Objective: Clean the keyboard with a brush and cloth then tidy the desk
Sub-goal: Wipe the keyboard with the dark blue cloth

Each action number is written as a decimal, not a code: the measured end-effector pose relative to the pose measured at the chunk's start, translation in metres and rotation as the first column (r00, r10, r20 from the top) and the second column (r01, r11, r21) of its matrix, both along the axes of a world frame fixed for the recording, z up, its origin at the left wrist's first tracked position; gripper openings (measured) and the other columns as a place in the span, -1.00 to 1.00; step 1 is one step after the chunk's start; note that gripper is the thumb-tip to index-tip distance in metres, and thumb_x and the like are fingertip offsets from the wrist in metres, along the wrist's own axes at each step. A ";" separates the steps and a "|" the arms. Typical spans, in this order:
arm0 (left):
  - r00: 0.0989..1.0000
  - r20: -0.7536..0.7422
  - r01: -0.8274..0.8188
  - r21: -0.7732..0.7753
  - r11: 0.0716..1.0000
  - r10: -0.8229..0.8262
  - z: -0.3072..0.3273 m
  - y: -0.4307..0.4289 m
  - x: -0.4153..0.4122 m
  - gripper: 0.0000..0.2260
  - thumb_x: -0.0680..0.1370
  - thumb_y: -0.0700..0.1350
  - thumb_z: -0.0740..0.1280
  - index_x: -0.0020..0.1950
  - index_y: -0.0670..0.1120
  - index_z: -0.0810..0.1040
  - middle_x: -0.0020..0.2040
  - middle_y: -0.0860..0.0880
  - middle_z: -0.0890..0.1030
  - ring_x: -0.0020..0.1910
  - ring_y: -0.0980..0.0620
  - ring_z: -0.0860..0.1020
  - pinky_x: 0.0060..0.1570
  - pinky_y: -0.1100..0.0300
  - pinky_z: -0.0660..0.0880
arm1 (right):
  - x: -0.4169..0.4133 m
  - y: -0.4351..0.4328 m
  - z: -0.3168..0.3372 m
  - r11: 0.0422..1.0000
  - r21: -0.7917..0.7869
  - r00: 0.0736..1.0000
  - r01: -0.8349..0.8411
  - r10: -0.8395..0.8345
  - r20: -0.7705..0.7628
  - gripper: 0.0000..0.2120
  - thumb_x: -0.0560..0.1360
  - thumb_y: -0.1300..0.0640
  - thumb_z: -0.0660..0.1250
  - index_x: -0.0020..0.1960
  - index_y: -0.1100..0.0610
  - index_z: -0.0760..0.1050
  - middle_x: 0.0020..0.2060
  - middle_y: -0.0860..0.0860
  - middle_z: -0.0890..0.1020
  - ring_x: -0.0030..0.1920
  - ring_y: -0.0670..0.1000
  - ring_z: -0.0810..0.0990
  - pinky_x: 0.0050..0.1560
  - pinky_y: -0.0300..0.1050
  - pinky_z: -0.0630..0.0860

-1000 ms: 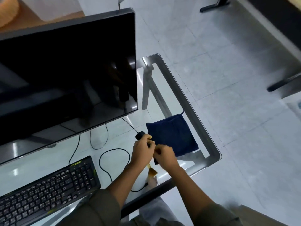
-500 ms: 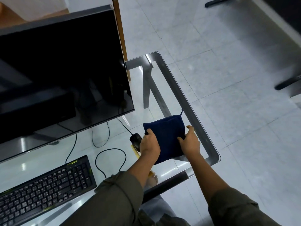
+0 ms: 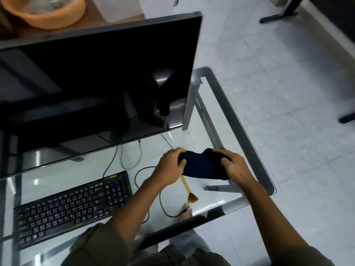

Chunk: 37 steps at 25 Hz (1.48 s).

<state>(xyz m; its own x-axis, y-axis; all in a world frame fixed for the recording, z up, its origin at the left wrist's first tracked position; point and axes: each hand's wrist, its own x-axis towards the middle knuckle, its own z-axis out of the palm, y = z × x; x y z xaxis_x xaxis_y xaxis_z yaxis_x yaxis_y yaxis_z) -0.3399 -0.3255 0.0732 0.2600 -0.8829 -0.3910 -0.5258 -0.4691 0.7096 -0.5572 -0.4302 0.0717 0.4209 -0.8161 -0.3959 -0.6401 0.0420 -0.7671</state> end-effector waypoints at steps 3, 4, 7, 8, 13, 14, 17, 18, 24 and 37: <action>0.981 0.192 0.039 -0.019 0.999 -0.035 0.018 0.052 0.058 -0.73 0.66 -0.07 0.22 0.36 0.01 0.44 0.22 -0.06 0.50 0.16 -0.11 0.52 0.15 0.06 0.44 | 0.047 0.030 0.023 0.971 0.056 0.969 -0.234 0.238 -0.066 -0.81 0.51 -0.09 0.42 0.10 -0.11 0.63 -0.05 -0.17 0.67 -0.04 -0.22 0.61 0.01 -0.29 0.52; 0.965 0.258 0.040 -0.020 0.999 -0.033 0.023 0.067 0.074 -0.76 0.66 -0.04 0.20 0.33 0.02 0.45 0.19 -0.05 0.49 0.10 -0.13 0.54 0.10 0.03 0.45 | 0.063 0.039 0.029 0.947 0.064 0.944 -0.314 0.319 -0.081 -0.78 0.44 -0.12 0.49 0.02 -0.07 0.64 -0.16 -0.15 0.65 -0.15 -0.26 0.59 -0.13 -0.37 0.48; 0.930 0.365 -0.034 -0.018 0.999 0.038 0.032 0.136 0.130 -0.78 0.68 0.03 0.15 0.28 0.02 0.43 0.17 -0.04 0.43 0.00 -0.15 0.56 0.05 -0.01 0.49 | 0.133 0.084 0.027 0.841 -0.039 0.837 -0.539 0.530 -0.137 -0.67 0.33 -0.19 0.53 -0.11 0.06 0.65 -0.12 -0.12 0.50 -0.04 -0.20 0.50 -0.02 -0.30 0.42; 0.930 0.364 -0.053 -0.023 0.998 0.057 0.030 0.151 0.141 -0.76 0.68 0.04 0.14 0.29 0.00 0.43 0.17 -0.04 0.41 -0.01 -0.15 0.56 0.05 -0.03 0.50 | 0.150 0.095 0.026 0.816 -0.036 0.813 -0.577 0.570 -0.117 -0.67 0.34 -0.20 0.49 -0.12 0.05 0.65 -0.06 -0.13 0.50 0.04 -0.16 0.47 0.10 -0.20 0.41; 0.917 0.295 -0.245 -0.107 0.963 0.267 0.009 0.245 0.207 -0.74 0.66 0.02 0.21 0.30 -0.03 0.49 0.20 -0.04 0.37 -0.01 -0.07 0.56 0.10 0.04 0.53 | 0.236 0.165 0.034 0.728 0.214 0.755 -0.651 0.648 0.096 -0.83 0.58 0.06 0.36 -0.05 -0.22 0.62 -0.20 -0.25 0.69 -0.18 -0.22 0.64 -0.14 -0.27 0.50; 0.913 0.279 -0.277 -0.113 0.954 0.298 0.004 0.265 0.222 -0.74 0.65 0.01 0.23 0.30 -0.03 0.50 0.21 -0.04 0.39 0.02 -0.06 0.56 0.14 0.04 0.53 | 0.256 0.181 0.032 0.710 0.238 0.745 -0.663 0.657 0.118 -0.83 0.60 0.06 0.33 0.03 -0.21 0.62 -0.15 -0.22 0.71 -0.13 -0.21 0.67 -0.11 -0.29 0.51; 0.892 0.225 -0.368 -0.143 0.919 0.393 -0.015 0.308 0.257 -0.71 0.63 0.01 0.28 0.32 -0.03 0.51 0.20 -0.05 0.45 0.07 -0.07 0.55 0.20 -0.01 0.51 | 0.309 0.211 0.019 0.723 0.211 0.752 -0.658 0.647 0.129 -0.85 0.57 -0.03 0.32 0.02 -0.07 0.66 -0.11 0.04 0.72 -0.10 -0.02 0.68 0.00 -0.03 0.54; 0.873 0.209 -0.414 -0.160 0.896 0.440 -0.021 0.318 0.264 -0.69 0.62 0.03 0.30 0.34 -0.03 0.49 0.19 -0.06 0.47 0.08 -0.07 0.55 0.20 -0.03 0.52 | 0.324 0.217 0.015 0.738 0.156 0.754 -0.657 0.642 0.137 -0.85 0.57 0.02 0.33 0.03 -0.03 0.67 -0.10 0.03 0.71 -0.07 -0.02 0.67 0.04 -0.02 0.53; 0.645 0.255 -0.753 0.056 0.655 0.720 -0.065 0.391 0.299 -0.22 0.45 0.28 0.42 0.48 -0.17 0.29 0.34 -0.22 0.42 0.34 -0.22 0.40 0.27 -0.22 0.44 | 0.369 0.219 -0.023 0.524 -0.309 0.581 -0.794 0.804 -0.128 -0.69 0.51 0.24 0.40 0.25 0.13 0.60 0.20 -0.08 0.59 0.24 -0.04 0.50 0.35 -0.16 0.38; 0.646 0.162 -0.763 0.097 0.640 0.746 -0.110 0.399 0.296 -0.32 0.37 0.17 0.54 0.29 -0.16 0.35 0.19 -0.17 0.49 0.17 -0.17 0.44 0.13 -0.11 0.47 | 0.416 0.266 -0.089 0.387 -0.300 0.466 -0.872 0.842 -0.270 -0.69 0.47 0.17 0.49 0.21 0.13 0.65 0.06 0.03 0.60 0.08 0.09 0.52 0.14 -0.07 0.46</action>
<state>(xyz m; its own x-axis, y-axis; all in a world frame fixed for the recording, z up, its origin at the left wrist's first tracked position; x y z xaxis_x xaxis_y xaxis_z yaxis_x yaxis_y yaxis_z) -0.0438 0.0732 -0.0365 0.8535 -0.2977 -0.4277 -0.0041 -0.8245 0.5658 -0.1409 -0.1642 -0.0171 0.9668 -0.1095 -0.2309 -0.2213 -0.8107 -0.5420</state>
